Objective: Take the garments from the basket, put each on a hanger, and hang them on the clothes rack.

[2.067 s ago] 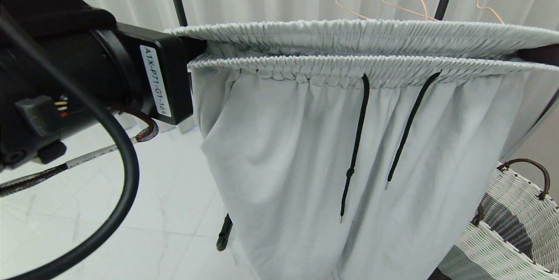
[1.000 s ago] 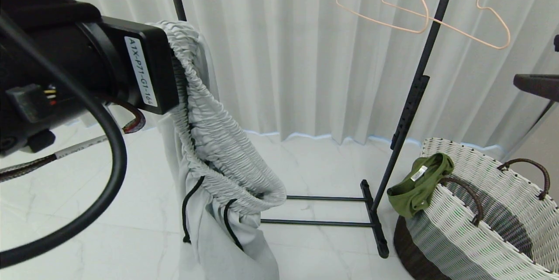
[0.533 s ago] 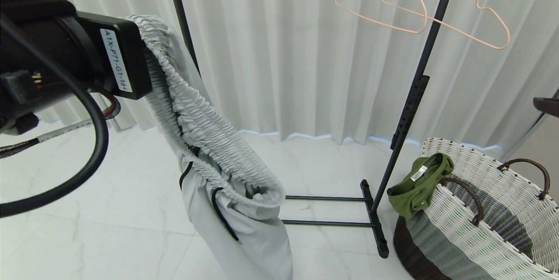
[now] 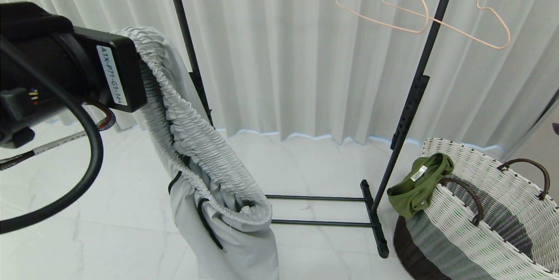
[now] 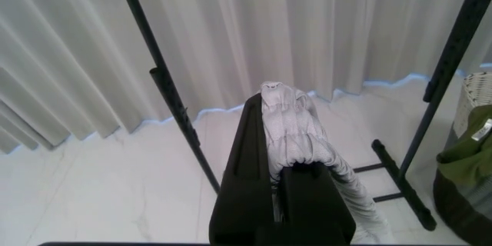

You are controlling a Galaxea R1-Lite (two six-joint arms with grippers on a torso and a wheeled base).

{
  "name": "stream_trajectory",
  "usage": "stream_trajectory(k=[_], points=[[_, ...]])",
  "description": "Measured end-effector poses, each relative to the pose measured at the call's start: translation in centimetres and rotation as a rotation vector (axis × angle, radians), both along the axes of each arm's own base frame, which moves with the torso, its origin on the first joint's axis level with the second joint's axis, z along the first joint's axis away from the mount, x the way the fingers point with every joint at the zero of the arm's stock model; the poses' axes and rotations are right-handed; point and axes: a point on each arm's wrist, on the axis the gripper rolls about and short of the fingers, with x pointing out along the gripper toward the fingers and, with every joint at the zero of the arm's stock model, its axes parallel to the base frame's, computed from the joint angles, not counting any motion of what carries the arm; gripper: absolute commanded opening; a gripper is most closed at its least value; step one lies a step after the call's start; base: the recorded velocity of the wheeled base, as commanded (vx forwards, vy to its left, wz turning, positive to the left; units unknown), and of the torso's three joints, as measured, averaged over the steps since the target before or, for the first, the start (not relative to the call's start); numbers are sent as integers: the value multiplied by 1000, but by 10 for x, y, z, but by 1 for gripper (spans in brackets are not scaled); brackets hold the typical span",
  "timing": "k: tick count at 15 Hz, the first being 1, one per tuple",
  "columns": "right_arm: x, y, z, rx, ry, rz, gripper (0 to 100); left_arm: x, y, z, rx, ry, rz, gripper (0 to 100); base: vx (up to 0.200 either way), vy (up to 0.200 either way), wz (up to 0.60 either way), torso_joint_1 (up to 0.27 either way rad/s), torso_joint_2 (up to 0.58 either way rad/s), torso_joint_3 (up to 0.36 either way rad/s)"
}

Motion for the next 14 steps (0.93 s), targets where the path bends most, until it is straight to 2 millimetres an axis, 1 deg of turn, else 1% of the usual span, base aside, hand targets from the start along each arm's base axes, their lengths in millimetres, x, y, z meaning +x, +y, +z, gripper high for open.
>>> stream_trajectory(k=[4, 6, 10, 14], points=[[-5, -6, -9, 6, -13, -41, 100, 1, 1, -1, 3, 2, 10, 0, 0, 0, 0, 0, 0, 0], [-5, -7, -10, 15, -45, -56, 100, 2, 1, -1, 3, 2, 10, 0, 0, 0, 0, 44, -183, -176], [-6, -8, -12, 16, -45, -63, 100, 1, 2, 4, -11, -11, 11, 0, 0, 0, 0, 155, -439, -279], [-6, -8, -12, 15, -43, -64, 100, 3, 9, 20, -50, -50, 42, 0, 0, 0, 0, 177, -468, -280]])
